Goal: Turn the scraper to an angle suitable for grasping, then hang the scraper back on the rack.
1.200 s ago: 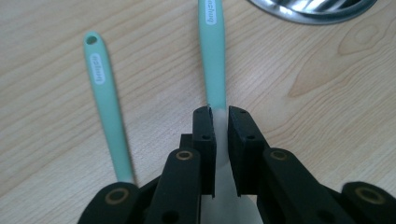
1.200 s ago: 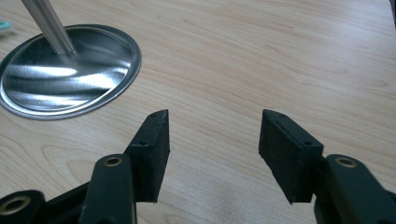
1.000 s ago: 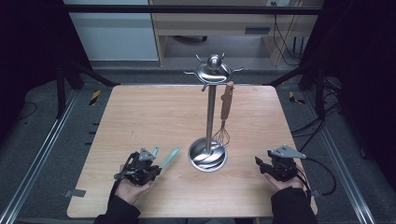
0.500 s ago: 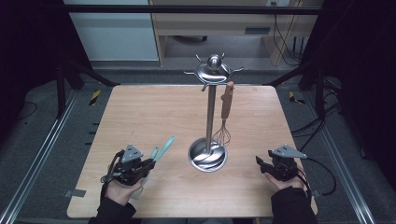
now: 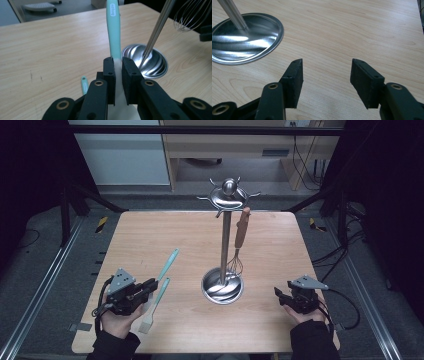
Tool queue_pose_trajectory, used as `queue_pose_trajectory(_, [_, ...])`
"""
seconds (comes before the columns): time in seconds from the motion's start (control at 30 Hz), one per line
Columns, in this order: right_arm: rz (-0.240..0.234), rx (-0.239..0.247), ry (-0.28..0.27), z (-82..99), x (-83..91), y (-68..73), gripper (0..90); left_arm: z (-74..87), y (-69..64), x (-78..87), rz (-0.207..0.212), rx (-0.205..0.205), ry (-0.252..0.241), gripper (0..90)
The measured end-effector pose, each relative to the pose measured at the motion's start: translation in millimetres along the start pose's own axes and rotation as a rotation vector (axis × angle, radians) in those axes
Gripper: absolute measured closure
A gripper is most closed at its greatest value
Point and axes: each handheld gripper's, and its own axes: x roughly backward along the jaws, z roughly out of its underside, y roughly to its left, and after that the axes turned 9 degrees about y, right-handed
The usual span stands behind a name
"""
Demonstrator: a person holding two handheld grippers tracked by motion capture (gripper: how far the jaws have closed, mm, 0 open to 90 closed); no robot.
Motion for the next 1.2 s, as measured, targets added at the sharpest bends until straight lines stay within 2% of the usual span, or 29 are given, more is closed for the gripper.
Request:
queue_pose_trajectory(0.53, [0.006,0.006,0.004,0.1,-1.1,-1.1,44.9,-20.0,-11.8,32.2,0.045,-0.01,-0.173,81.7])
queue_pose_trajectory(0.8, [0.004,0.011,0.006,0.2,-1.1,-0.7,44.8,-27.7,-24.2,47.1,0.058,-0.052,-0.224,81.6])
queue_pose_trajectory(1.0, [0.0,0.007,0.01,0.0,-1.5,-0.5,44.9,-30.5,-31.7,52.7,0.07,-0.069,-0.249,81.6])
queue_pose_trajectory(1.1, [0.001,0.008,0.01,0.0,-1.6,-0.5,44.9,-31.4,-34.5,55.0,0.071,-0.074,-0.26,81.6])
queue_pose_trajectory(1.13, [0.001,0.008,0.01,0.0,-1.6,-0.5,44.9,-32.8,-33.2,55.1,0.056,-0.096,-0.277,81.6])
queue_pose_trajectory(1.2, [0.002,0.009,0.01,-0.1,-1.7,-0.7,44.9,-33.7,-34.9,56.7,0.059,-0.091,-0.278,81.6])
